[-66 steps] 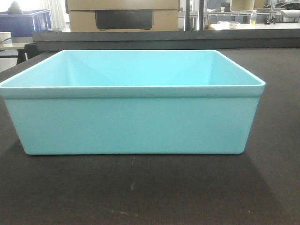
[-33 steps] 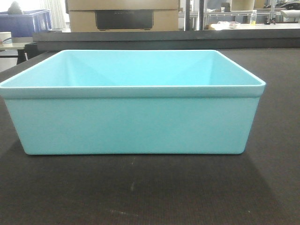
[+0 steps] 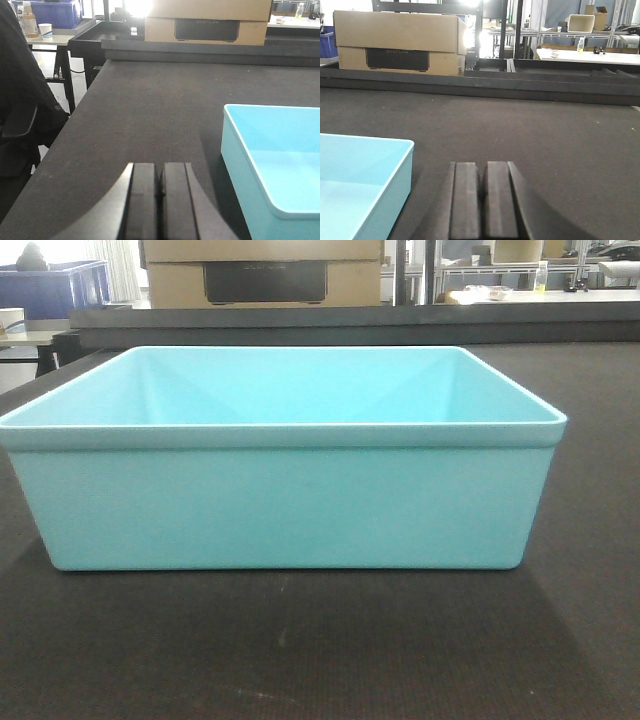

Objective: Fetch blue bin and place on conveyor start

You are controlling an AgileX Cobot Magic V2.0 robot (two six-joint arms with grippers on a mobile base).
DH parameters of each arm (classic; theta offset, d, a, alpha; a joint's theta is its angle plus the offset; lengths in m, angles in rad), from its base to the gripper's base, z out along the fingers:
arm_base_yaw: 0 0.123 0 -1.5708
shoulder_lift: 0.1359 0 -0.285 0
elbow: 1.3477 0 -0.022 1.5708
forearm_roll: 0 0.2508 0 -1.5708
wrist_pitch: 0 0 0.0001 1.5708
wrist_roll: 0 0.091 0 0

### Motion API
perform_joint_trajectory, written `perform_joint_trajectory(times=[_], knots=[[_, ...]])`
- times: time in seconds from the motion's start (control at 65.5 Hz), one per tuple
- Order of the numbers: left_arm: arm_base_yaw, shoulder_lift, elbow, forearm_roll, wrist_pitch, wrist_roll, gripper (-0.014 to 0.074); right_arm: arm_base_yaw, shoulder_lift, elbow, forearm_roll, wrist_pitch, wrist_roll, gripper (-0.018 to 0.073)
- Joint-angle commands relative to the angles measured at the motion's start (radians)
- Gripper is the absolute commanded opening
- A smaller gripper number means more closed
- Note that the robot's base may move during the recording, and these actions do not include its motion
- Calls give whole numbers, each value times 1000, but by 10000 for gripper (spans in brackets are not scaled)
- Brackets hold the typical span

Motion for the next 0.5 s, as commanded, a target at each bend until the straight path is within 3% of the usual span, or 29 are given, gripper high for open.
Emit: perform_joint_trajectory(times=[0.0,0.32,0.412,0.488], knots=[[3,-7,2,1,-16,3,-111,-6,-5,2,-9,-27,-5,-162],[6,-11,4,-26,-35,5,-111,-6,-5,2,-9,-27,-5,-162],[37,-29,26,-155,-62,148,-111,-6,-5,2,-9,-27,-5,-162],[67,-60,83,-176,-122,194,-111,-6,-5,2,-9,-27,-5,-162]])
